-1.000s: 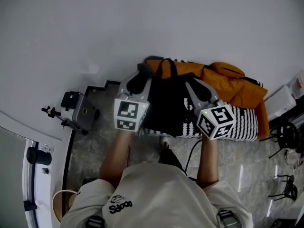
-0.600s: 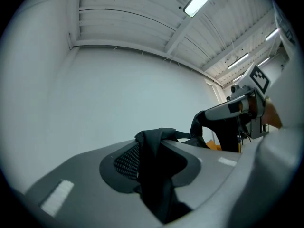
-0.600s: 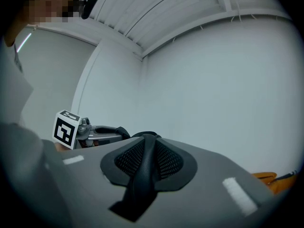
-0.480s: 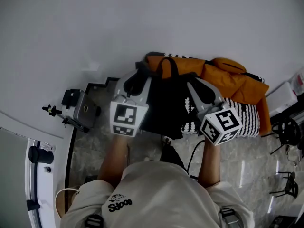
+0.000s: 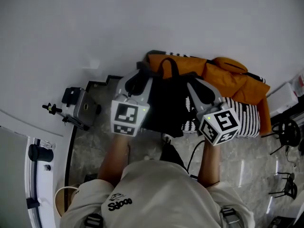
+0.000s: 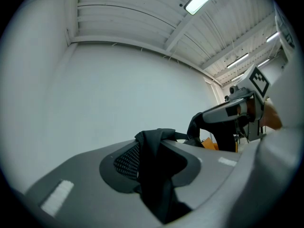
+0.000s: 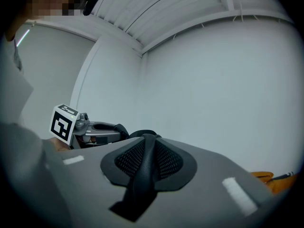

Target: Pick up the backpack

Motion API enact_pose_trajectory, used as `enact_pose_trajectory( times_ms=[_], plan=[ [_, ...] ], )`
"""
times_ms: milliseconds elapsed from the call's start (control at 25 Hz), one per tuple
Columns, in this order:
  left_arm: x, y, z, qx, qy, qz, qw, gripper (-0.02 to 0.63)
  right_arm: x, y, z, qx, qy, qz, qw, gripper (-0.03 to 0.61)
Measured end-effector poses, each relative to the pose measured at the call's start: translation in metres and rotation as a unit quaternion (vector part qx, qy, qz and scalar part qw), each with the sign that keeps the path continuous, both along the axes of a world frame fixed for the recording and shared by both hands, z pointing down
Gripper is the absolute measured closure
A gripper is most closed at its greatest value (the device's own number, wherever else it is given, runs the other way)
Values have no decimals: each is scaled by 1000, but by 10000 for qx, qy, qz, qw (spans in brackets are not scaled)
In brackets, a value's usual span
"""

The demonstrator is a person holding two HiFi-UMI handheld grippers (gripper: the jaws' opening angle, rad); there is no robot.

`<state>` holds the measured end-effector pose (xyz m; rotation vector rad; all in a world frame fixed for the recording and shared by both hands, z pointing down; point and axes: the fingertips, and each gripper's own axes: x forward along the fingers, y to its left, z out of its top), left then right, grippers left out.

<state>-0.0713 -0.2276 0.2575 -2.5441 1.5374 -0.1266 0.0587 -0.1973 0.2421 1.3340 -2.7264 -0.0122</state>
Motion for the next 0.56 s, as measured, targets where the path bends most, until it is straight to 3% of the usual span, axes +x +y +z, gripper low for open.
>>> enact_pose_trajectory(
  times_ms=[560],
  plan=[
    [5, -10, 26, -314, -62, -5, 9995, 505, 5, -11, 26, -156, 36, -12, 9999, 506]
  ],
)
